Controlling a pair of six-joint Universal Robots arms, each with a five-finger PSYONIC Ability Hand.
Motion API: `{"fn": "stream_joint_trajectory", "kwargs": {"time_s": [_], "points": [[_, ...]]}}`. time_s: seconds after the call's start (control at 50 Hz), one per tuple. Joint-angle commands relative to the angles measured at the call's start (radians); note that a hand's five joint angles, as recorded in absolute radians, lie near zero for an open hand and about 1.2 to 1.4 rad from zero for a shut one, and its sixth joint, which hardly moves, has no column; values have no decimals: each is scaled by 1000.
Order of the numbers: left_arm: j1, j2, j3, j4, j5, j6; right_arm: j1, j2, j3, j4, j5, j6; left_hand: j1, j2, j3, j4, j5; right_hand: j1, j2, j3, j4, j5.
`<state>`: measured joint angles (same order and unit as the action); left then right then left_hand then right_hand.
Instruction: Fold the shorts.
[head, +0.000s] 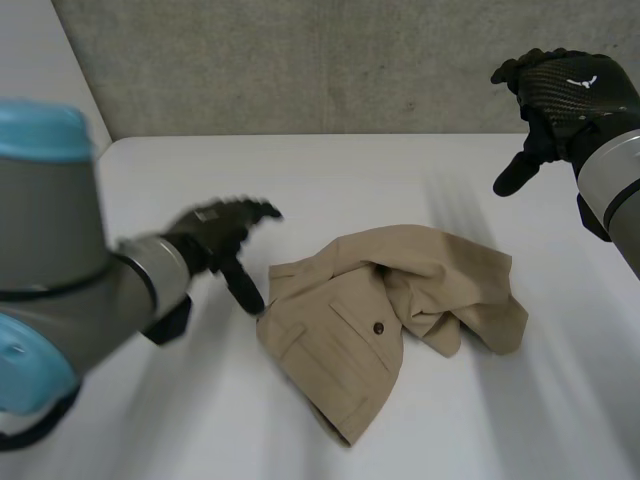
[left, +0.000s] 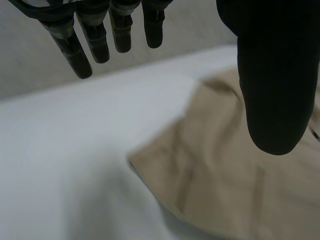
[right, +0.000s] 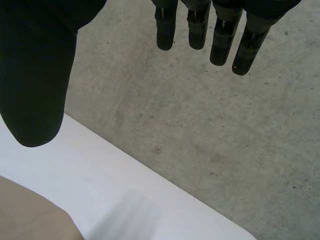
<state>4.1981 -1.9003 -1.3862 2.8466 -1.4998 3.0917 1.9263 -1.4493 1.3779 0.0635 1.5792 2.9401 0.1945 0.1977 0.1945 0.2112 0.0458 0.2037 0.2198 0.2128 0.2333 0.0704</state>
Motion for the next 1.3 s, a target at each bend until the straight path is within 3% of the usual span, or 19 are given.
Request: {"fn": "stream_joint_trajectory", "kwargs": {"time_s": [0.02, 0.06, 0.14, 0.16, 0.18, 0.3, 0.34, 0.54, 0.68, 0.76, 0.9, 0.92, 1.08, 1.24, 1.3], "points": [[-59, -170, -7, 13, 3, -18, 3, 6, 17, -1, -13, -4, 165, 162, 165, 149, 140, -29, -45, -38, -59, -70], [-61, -198, 12, 17, 3, -22, 5, 9, 20, -1, -13, -4, 291, 288, 291, 275, 266, -29, -45, -38, -59, -70], [-55, -270, 73, 30, -11, -24, 8, 10, 33, -2, -13, -6, 878, 874, 878, 861, 852, -29, -45, -38, -59, -70], [-52, -287, 100, 33, -37, -22, 8, 10, 35, -2, -13, -7, 1120, 1117, 1120, 1104, 1095, -29, -45, -38, -59, -70], [-49, -292, 108, 34, -49, -21, 8, 10, 38, -2, -13, -7, 1201, 1198, 1201, 1184, 1175, -29, -45, -38, -59, -70], [38, -257, 148, 92, -250, 2, 11, 10, 47, -4, -15, -25, 1202, 1199, 1202, 1185, 1176, -29, -45, -38, -59, -70], [75, -217, 147, 112, -279, 22, 13, 10, 47, -4, -15, -32, 1202, 1199, 1202, 1185, 1176, -29, -45, -38, -59, -70], [319, 13, 113, 246, -278, 264, 13, 79, 52, -2, -16, -64, 1202, 1199, 1202, 1185, 1176, -29, -45, -38, -59, -70], [330, 83, 112, 307, -272, 283, 14, 122, 50, -2, -15, -82, 1202, 1199, 1202, 1185, 1176, -29, -45, -38, -59, -70], [278, 89, 108, 327, -244, 280, 13, 141, 46, -2, -15, -85, 1202, 1199, 1202, 1185, 1176, -29, -45, -38, -59, -70], [34, 40, 115, 434, -188, 291, -1, 138, 30, -4, -15, -95, 1202, 1199, 1202, 1185, 1176, -29, -45, -38, -59, -70], [-28, -11, 127, 473, -168, 292, -3, 132, 26, -4, -15, -99, 1202, 1199, 1202, 1185, 1176, -29, -45, -38, -59, -70], [-278, -268, 219, 568, -114, 304, -111, 122, -3, -4, -15, -124, 1202, 1199, 1202, 1185, 1176, -29, -45, -38, -59, -70], [-466, -446, 274, 574, -37, 314, -170, 101, -16, -4, -16, -148, 1202, 1199, 1202, 1185, 1176, -29, -45, -38, -59, -70], [-506, -465, 276, 576, -2, 318, -179, 101, -19, -2, -16, -153, 761, 758, 761, 744, 735, -29, -45, -38, -59, -70]]}}
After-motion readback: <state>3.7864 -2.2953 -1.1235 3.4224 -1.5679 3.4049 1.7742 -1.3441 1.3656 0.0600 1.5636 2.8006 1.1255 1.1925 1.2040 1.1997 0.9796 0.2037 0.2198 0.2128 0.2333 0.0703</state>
